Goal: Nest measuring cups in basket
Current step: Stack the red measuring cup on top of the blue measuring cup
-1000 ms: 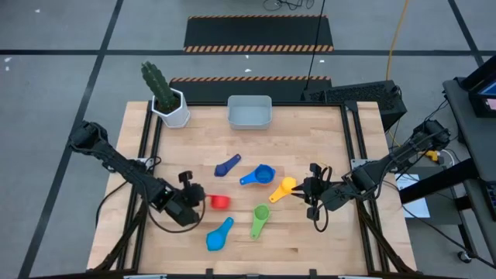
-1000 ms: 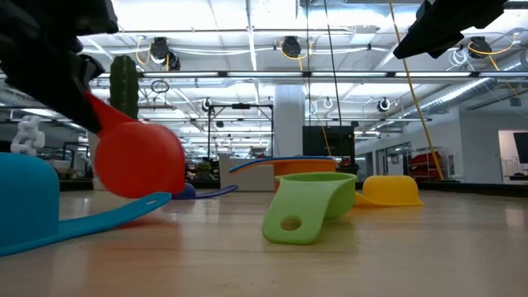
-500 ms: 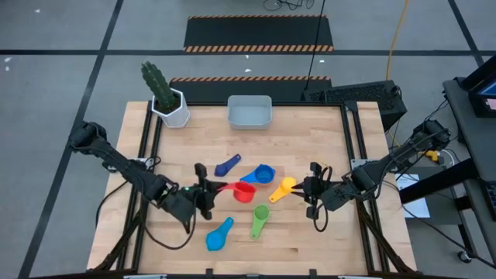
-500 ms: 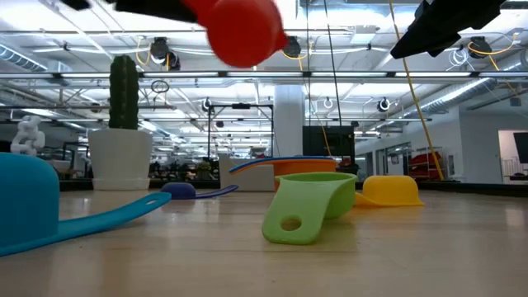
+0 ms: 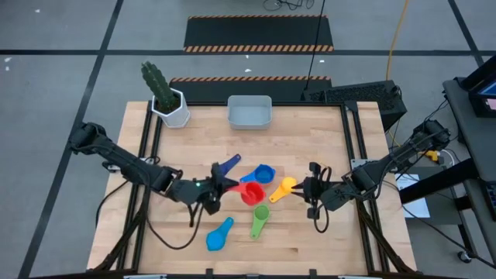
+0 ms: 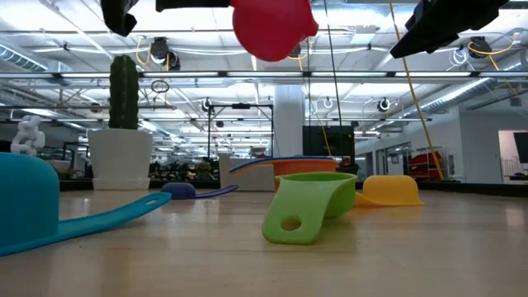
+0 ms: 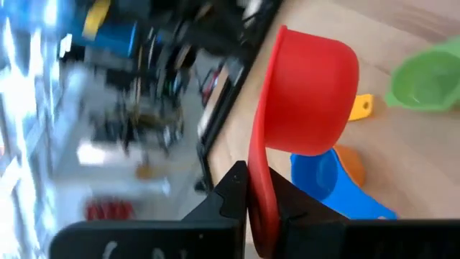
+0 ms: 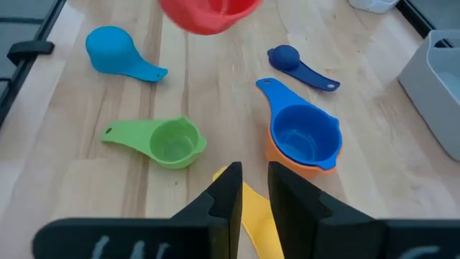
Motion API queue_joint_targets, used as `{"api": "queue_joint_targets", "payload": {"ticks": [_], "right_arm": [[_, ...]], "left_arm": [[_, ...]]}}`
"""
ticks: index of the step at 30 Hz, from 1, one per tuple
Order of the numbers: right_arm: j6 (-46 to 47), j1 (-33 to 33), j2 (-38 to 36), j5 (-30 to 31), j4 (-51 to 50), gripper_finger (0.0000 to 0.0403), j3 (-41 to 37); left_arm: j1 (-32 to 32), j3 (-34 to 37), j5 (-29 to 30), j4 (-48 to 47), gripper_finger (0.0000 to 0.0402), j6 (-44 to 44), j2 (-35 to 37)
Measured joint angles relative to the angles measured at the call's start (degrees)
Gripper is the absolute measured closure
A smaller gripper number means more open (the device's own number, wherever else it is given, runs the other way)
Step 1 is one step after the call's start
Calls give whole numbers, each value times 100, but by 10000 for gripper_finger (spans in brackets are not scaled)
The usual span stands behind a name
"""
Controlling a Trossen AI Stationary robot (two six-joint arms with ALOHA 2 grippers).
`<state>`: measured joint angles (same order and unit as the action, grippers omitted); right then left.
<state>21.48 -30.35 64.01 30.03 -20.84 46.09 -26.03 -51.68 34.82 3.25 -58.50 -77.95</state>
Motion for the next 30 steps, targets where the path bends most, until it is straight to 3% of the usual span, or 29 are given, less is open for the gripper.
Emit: {"api": "queue_joint_targets", "payload": {"ticks": [4,18,24,30], "right_arm": [[-185,0,0,-16,0,342,0],[-273,-2,4,-21,367,342,0],[-1095,70,584,-28,1610,334,-2],[-2003,213,1109,-322,2887,289,60]], "left_arm": [[-47,0,-91,-2,393,-759,-2],[-24,2,-20,-5,391,-617,-2],[5,13,227,5,388,-154,-285],[34,14,302,65,389,-267,-694]]}}
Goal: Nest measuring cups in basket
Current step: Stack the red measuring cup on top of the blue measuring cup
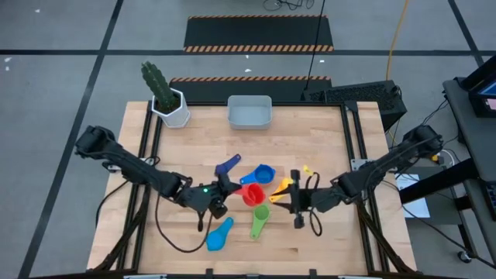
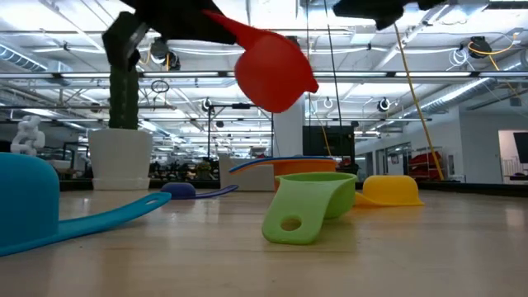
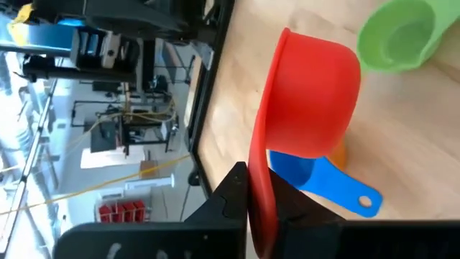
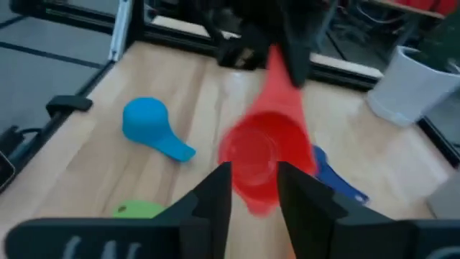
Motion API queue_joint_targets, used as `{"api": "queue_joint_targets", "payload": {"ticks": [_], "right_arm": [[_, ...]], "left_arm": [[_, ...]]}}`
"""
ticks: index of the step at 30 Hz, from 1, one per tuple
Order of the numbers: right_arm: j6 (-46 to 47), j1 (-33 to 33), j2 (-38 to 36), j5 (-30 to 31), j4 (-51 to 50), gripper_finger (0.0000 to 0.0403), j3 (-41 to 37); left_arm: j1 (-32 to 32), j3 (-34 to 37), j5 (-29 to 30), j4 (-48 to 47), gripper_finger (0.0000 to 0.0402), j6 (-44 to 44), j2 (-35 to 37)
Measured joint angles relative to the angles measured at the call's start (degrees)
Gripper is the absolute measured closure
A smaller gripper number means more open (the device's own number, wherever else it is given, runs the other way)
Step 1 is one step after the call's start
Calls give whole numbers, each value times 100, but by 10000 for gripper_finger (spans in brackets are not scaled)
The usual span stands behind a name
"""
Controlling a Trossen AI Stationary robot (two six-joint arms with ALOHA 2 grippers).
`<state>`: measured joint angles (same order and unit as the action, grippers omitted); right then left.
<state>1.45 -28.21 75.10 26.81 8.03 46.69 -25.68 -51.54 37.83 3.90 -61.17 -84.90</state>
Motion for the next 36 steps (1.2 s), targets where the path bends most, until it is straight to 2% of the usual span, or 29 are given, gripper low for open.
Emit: {"api": "queue_joint_targets", "payload": {"ticks": [10,14,18,24,32,36], "right_arm": [[58,397,783,-461,-116,207,349],[25,518,893,-466,-111,196,361],[-36,549,919,-483,-106,201,361],[-116,599,917,-574,-103,243,361],[-288,663,917,-927,-110,347,361],[-466,661,917,-985,-92,391,361]], "left_arm": [[25,-6,117,246,392,-16,-35],[16,-8,117,305,380,-50,-33],[7,-8,117,310,392,-37,-33],[-10,-8,119,325,381,47,-33],[-60,-8,139,324,394,174,-31],[-56,-8,137,317,379,195,-33]]}}
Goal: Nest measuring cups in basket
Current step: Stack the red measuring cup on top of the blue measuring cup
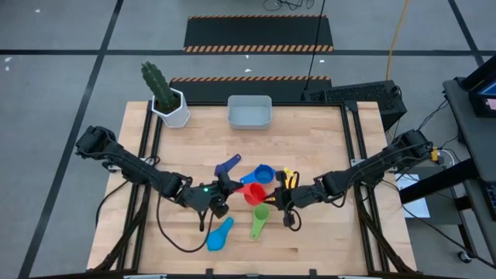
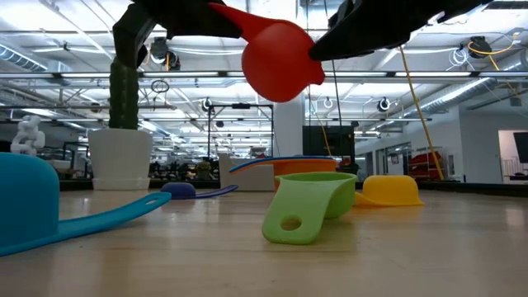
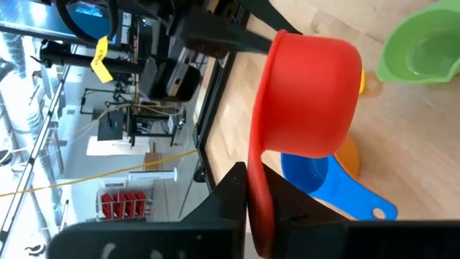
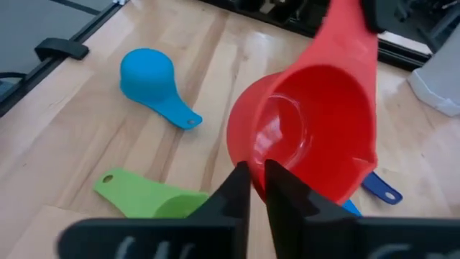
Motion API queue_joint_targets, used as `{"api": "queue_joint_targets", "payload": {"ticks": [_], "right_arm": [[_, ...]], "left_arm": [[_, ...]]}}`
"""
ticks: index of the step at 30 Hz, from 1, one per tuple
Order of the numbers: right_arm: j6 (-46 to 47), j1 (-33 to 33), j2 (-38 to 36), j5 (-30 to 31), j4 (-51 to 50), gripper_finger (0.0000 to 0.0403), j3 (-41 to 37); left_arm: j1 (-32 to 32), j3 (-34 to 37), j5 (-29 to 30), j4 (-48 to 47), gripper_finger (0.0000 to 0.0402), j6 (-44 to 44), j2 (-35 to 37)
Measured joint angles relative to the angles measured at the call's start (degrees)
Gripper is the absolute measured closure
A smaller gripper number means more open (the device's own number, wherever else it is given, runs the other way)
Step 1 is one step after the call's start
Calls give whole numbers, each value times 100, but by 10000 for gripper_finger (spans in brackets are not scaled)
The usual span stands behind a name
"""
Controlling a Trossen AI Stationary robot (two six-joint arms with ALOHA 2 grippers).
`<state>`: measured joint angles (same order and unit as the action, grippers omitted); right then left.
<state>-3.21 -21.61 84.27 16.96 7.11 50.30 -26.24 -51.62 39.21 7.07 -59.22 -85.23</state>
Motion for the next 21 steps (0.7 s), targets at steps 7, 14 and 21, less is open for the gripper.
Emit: {"api": "queue_joint_targets", "payload": {"ticks": [7,14,21], "right_arm": [[-127,-2,0,15,8,398,0],[-362,9,0,122,-44,402,-2],[-519,33,-288,126,-425,403,-5]], "left_arm": [[43,0,-15,56,372,598,0],[98,-2,-35,69,318,1480,2],[70,-4,676,-484,203,2594,7]]}}
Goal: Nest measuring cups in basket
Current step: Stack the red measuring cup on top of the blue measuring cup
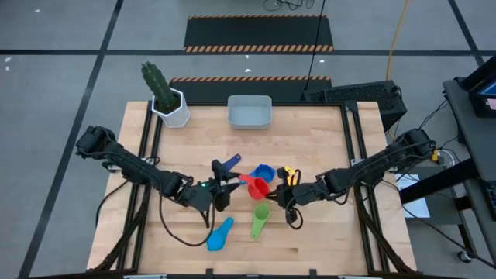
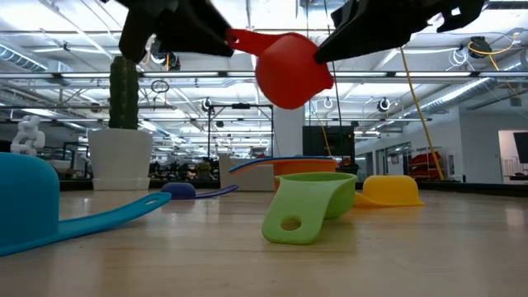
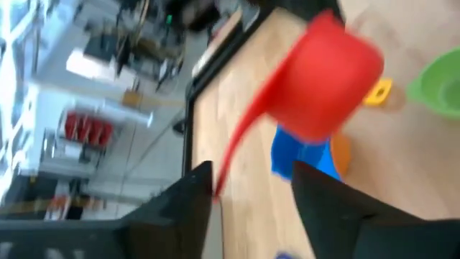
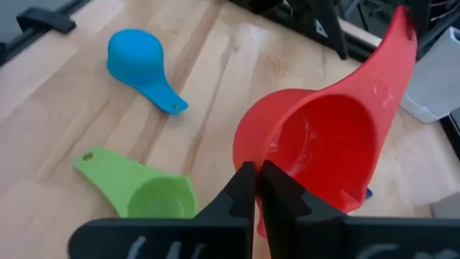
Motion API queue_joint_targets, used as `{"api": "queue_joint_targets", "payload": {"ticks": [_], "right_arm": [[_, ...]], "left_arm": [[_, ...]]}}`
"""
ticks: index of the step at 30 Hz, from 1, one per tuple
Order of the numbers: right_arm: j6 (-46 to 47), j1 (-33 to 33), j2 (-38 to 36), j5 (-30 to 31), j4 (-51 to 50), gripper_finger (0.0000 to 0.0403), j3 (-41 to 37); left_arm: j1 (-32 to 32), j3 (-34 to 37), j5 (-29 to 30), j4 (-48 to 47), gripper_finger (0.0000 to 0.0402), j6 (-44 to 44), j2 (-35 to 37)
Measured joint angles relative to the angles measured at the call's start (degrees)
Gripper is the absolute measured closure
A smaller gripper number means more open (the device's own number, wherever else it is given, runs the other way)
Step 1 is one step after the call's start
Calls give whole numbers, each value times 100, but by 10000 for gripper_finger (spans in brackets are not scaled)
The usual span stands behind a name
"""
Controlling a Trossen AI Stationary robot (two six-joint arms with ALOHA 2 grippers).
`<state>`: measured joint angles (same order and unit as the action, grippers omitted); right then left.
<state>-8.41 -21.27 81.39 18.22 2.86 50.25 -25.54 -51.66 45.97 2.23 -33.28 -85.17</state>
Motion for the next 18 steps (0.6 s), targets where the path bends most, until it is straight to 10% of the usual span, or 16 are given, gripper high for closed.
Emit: {"api": "queue_joint_targets", "payload": {"ticks": [18], "right_arm": [[-998,363,-366,-35,-611,403,-1]], "left_arm": [[-552,0,644,-2178,188,4151,0]]}}
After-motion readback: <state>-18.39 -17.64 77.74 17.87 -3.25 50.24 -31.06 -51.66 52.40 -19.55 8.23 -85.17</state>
